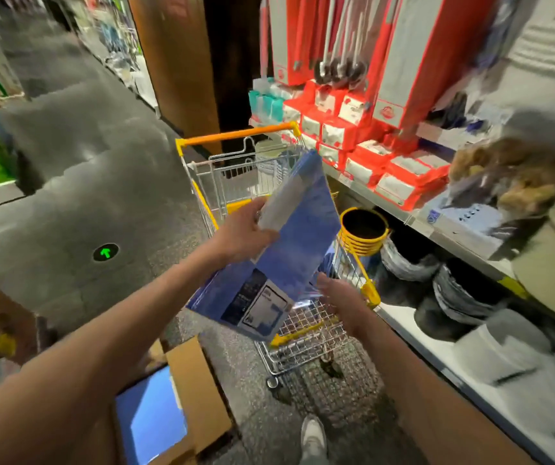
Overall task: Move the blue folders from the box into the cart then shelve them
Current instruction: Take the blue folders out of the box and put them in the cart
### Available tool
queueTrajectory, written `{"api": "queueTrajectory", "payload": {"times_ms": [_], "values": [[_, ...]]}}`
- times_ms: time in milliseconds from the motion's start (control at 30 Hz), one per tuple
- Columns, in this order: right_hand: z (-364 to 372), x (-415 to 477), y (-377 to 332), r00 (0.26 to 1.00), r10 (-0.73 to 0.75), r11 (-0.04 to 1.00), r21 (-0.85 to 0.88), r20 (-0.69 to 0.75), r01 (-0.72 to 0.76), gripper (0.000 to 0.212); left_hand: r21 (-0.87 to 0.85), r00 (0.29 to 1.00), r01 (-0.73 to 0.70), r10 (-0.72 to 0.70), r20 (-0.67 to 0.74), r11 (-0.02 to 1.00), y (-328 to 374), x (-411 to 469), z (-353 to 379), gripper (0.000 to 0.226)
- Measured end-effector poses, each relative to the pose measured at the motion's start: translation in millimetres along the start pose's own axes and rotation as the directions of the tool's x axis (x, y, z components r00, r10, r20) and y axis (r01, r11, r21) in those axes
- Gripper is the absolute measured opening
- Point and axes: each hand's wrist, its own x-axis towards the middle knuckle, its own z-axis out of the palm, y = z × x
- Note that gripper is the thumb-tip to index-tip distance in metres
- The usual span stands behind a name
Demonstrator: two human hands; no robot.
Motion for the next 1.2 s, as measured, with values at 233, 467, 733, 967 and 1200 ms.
{"api": "queueTrajectory", "payload": {"times_ms": [233,467,733,967,1200], "values": [[-92,92,-18,0.994,0.020,0.999,0.044,-0.111,-0.015,0.012,0.206,0.963,-0.097,0.039,0.268,0.974,-9,128,73,0.063],[-132,137,-8,0.987,0.090,0.996,0.013,-0.130,-0.089,0.008,0.305,0.902,0.027,-0.155,0.402,0.952,-77,167,162,0.048],[-122,165,8,0.991,0.135,0.988,-0.073,-0.006,-0.135,0.015,0.468,0.831,0.160,-0.375,0.411,0.869,-155,177,230,0.015],[-106,204,35,0.975,0.214,0.974,-0.084,0.062,-0.209,0.011,0.517,0.763,0.232,-0.484,0.429,0.824,-221,193,270,0.020],[-95,234,51,0.957,0.266,0.961,-0.104,0.114,-0.255,0.011,0.539,0.739,0.242,-0.513,0.437,0.807,-265,210,292,0.024]]}}
